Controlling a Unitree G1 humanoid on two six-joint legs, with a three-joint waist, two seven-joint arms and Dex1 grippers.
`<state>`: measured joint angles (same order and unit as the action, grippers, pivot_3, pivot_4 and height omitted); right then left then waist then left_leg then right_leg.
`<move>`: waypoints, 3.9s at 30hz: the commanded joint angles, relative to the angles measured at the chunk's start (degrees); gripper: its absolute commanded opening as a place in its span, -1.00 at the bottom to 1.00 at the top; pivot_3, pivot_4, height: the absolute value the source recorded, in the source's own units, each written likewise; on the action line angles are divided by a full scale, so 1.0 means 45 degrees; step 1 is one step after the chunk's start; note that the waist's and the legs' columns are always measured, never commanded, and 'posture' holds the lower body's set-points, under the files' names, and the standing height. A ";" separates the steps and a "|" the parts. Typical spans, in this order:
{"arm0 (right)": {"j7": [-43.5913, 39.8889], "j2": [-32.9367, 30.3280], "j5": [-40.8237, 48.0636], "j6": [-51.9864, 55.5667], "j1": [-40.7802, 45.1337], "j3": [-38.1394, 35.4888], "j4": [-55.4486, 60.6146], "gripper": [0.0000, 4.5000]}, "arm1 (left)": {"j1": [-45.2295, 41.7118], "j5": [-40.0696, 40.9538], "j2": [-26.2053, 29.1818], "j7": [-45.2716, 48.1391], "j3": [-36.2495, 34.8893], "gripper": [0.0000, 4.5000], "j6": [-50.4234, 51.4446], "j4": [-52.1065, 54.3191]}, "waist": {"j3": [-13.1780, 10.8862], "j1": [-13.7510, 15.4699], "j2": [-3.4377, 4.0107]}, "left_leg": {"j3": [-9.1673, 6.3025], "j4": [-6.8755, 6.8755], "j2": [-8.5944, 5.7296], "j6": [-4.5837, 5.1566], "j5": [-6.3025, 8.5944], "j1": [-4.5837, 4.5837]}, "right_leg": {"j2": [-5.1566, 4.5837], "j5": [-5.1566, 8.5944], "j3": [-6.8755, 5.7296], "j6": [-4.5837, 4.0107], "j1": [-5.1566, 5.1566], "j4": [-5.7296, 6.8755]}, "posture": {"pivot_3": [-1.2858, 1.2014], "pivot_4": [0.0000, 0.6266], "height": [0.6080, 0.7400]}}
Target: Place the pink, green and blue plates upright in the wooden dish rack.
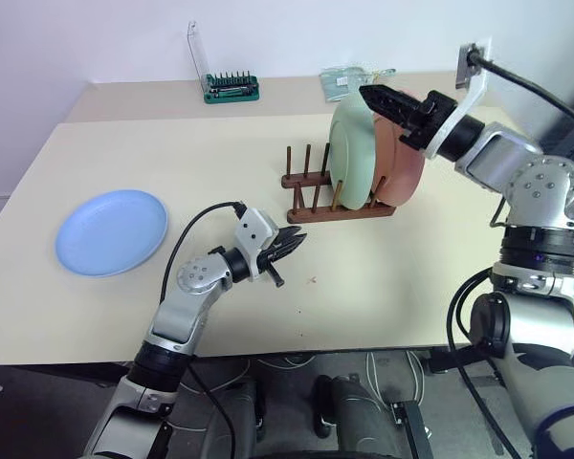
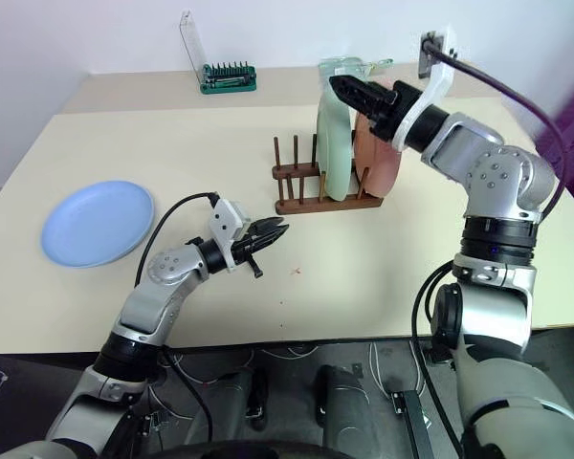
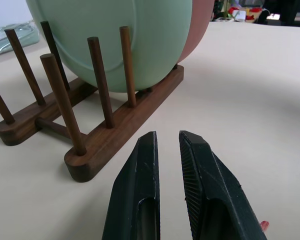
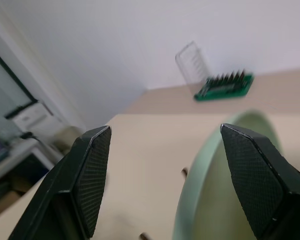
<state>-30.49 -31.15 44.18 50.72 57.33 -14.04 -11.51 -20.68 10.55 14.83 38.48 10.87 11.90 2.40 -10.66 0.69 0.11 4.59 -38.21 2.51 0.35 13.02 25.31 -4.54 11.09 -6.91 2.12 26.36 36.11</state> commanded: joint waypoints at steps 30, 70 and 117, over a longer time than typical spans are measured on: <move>-0.4892 0.1111 -0.7494 -0.9192 -0.1556 0.6173 0.2166 0.60 | -0.2755 0.0053 -0.4421 -1.5921 -1.3758 0.77 1.1421 0.6365 | -0.0037 0.0202 -0.0268 | -0.0007 -0.0047 0.0004 -0.0006 0.0001 0.0007 | -0.0001 -0.0051 -0.0005 0.0018 -0.0029 -0.0017 | 0.03 -0.52 0.84; 0.0160 0.2332 -1.5424 -1.6851 0.1070 0.8249 -0.2654 0.98 | -0.5921 0.2613 -0.2959 -1.2215 -0.6593 -1.00 0.8225 0.4967 | -0.0078 -0.0017 -0.0341 | 0.0034 -0.0017 0.0001 -0.0024 -0.0013 0.0005 | 0.0007 -0.0072 0.0017 -0.0016 -0.0007 -0.0018 | 0.03 -0.52 0.84; -0.0460 0.4668 -0.1608 -0.3515 0.0676 0.1868 0.2914 -1.00 | 0.0597 0.3160 0.2193 -0.4356 -0.3633 -0.01 0.3326 0.4131 | -0.0083 -0.0030 -0.0329 | 0.0028 -0.0008 0.0022 -0.0050 -0.0022 0.0000 | -0.0017 -0.0091 0.0017 -0.0049 -0.0001 -0.0012 | 0.03 -0.52 0.84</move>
<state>-35.50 -10.87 31.30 29.15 60.46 -2.40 -1.27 -18.03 23.31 24.60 14.91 -7.05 29.59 17.10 -11.04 0.55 -1.37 4.73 -38.24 2.64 0.13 12.92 25.31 -4.61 10.67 -6.83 1.88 26.36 36.05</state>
